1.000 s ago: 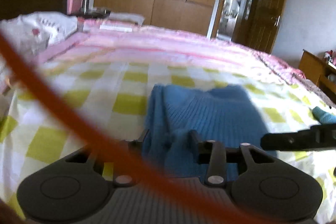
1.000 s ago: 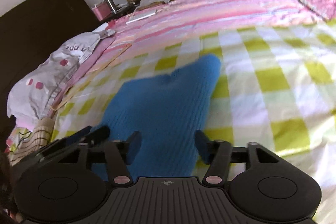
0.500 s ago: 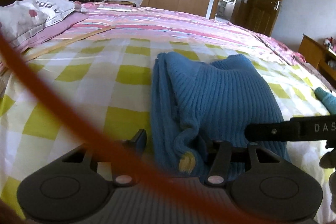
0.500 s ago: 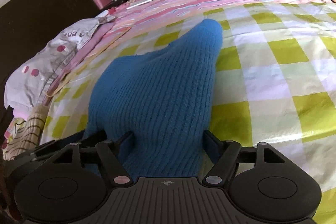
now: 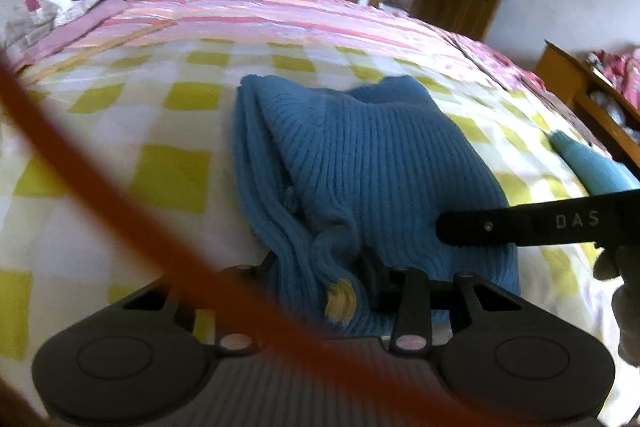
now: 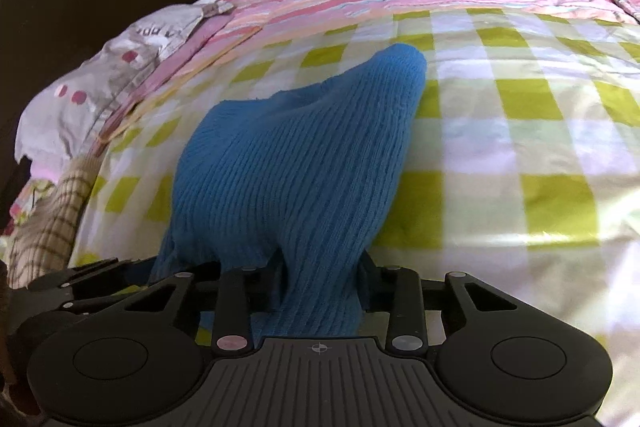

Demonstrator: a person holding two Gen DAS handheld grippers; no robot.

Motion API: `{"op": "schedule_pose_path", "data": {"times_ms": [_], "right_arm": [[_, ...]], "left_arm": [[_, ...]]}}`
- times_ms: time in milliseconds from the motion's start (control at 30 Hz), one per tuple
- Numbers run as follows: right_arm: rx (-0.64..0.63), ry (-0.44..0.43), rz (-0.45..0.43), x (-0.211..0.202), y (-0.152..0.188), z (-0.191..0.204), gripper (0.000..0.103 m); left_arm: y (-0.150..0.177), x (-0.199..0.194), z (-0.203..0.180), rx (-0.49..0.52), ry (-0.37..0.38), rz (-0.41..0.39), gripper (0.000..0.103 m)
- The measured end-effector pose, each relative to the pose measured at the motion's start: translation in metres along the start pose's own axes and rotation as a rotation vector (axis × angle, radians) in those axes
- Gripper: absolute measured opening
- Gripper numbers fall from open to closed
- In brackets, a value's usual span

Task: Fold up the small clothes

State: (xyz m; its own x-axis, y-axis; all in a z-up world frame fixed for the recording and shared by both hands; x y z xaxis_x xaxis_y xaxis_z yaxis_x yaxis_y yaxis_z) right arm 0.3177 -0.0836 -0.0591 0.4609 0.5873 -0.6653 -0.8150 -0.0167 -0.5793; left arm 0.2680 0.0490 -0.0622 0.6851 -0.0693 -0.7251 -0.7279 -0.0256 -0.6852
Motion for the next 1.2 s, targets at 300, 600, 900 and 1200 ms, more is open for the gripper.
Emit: {"op": "schedule_pose_path", "data": {"times_ms": [300,600,900,1200], "right_arm": [[-0.075,0.068,0.039,-0.039,0.044,0.007,0.035],[-0.077,0.085,-0.004,-0.049,0.051,0.012,0.038],[-0.129,0.126,-0.011,-0.049,0.054,0.017,0.04],[-0.167,0.153,-0.02,-0.048,0.056,0.019,0.044]], "left_arm": [[0.037,-0.04,-0.031,0.118,-0.006,0.021,0.045],[0.001,-0.072,-0.021,0.131,-0.125,-0.123,0.044],[-0.039,-0.013,-0.035,0.118,-0.219,-0.132,0.044],[-0.029,0.004,-0.024,0.123,-0.27,-0.098,0.053]]}}
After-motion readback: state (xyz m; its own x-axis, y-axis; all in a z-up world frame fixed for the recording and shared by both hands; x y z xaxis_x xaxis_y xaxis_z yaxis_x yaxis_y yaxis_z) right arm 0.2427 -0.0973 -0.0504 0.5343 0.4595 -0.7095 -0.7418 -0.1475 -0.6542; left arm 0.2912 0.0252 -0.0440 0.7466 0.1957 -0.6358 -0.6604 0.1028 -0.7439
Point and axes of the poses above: each gripper's, at about its wrist camera, not at the fingertips, and x roughly the way its jaws point, z to its left, y to its underside, the point moved 8 cm from there along x, roughly the way its jaws point, and after that the axes turned 13 degrees about -y, right-handed, at the moved point
